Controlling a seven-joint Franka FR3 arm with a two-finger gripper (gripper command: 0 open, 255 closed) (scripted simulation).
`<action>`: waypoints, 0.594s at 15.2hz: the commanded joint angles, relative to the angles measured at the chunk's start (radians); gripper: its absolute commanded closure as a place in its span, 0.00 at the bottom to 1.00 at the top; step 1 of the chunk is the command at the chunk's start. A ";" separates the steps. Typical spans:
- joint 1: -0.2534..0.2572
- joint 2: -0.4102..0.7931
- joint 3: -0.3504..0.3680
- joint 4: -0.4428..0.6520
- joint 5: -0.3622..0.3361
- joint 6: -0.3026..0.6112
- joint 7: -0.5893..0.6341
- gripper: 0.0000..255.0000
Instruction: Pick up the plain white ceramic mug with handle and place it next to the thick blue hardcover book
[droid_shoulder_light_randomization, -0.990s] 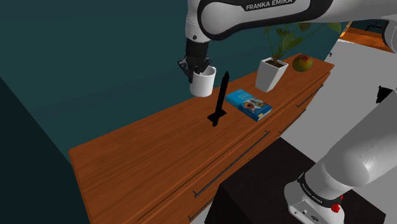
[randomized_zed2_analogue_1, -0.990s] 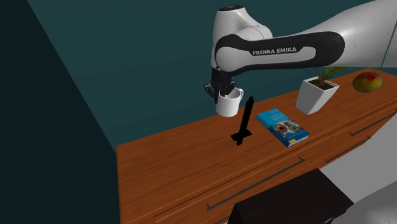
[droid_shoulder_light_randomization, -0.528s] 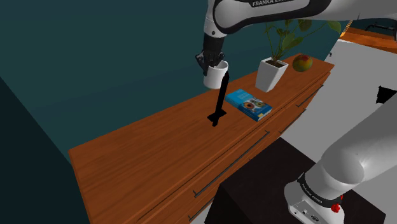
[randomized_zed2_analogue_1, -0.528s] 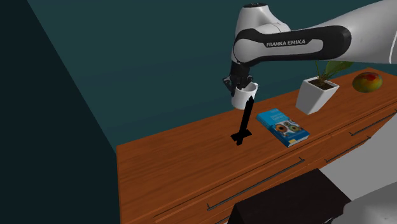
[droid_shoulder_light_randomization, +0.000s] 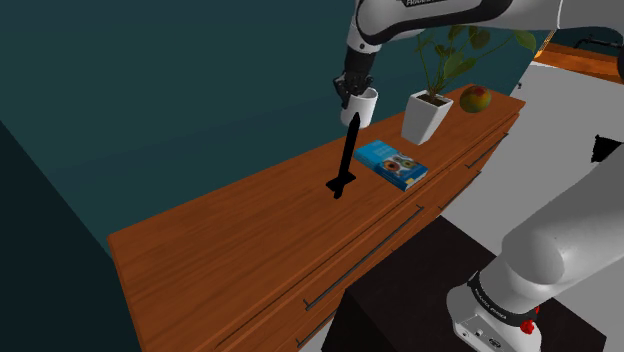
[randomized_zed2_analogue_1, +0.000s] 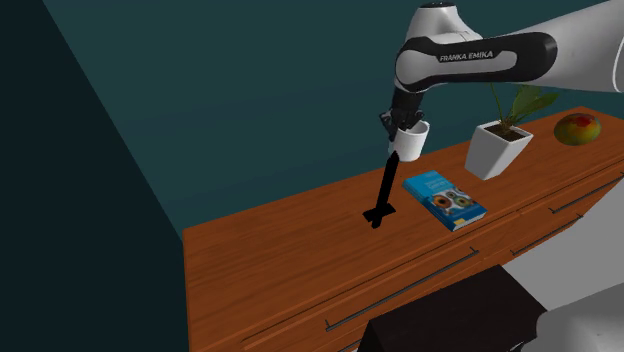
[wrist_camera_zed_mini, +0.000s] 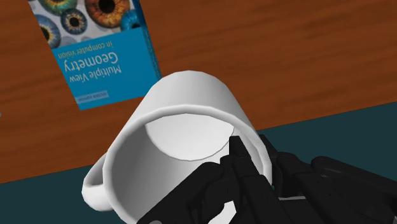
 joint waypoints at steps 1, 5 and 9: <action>-0.020 0.017 -0.021 0.016 -0.001 0.002 -0.042 1.00; -0.063 0.060 -0.062 0.066 -0.004 -0.005 -0.126 1.00; -0.104 0.117 -0.099 0.138 -0.007 -0.018 -0.206 1.00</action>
